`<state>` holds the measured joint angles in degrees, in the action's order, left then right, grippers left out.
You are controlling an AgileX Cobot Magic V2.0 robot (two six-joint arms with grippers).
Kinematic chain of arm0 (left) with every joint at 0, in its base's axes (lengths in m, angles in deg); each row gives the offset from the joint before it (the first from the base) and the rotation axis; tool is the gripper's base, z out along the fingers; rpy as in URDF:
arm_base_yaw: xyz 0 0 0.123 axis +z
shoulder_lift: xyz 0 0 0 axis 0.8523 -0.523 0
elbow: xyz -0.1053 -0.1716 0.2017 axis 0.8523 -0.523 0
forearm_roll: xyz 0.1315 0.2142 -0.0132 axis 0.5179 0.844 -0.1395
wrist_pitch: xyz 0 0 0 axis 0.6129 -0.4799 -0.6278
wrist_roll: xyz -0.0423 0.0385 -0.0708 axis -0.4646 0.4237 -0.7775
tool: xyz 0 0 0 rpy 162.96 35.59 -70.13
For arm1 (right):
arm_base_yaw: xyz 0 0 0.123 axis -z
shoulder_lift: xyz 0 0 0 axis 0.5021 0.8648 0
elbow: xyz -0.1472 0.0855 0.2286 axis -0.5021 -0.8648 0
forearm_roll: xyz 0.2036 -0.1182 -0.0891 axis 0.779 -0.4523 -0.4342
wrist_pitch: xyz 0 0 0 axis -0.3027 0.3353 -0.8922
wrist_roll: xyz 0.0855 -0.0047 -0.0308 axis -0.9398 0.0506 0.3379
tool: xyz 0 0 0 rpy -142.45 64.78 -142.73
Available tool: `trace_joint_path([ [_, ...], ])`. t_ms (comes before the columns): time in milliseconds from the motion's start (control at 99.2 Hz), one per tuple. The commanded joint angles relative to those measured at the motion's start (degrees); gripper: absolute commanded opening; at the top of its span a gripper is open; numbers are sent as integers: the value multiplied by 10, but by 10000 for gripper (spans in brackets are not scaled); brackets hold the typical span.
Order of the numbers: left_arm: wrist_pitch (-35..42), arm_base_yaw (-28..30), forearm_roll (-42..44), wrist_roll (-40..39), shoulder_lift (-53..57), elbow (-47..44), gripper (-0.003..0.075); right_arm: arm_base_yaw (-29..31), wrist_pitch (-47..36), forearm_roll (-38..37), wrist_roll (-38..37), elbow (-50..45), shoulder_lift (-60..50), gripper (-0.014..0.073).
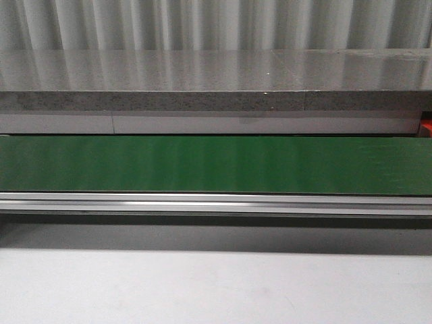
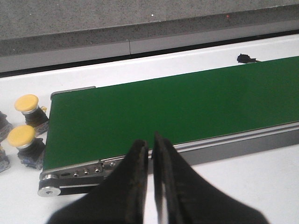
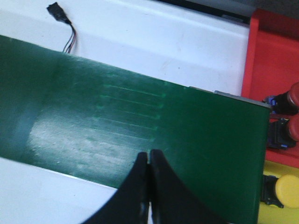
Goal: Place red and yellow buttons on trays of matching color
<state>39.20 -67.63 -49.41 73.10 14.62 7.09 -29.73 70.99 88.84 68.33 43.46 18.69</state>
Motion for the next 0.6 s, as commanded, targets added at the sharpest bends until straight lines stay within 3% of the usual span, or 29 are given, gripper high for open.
trace_joint_path([
  [0, 45, -5, -10, -1, -7, 15, -6, -19, -54, 1, -1, -29, -61, -67],
  [192, 45, -5, -10, -1, -7, 15, -6, -51, -77, 1, -1, -122, -190, -67],
  [595, 47, -5, -10, -1, -7, 14, -6, -53, -60, 1, -1, -272, -503, -67],
])
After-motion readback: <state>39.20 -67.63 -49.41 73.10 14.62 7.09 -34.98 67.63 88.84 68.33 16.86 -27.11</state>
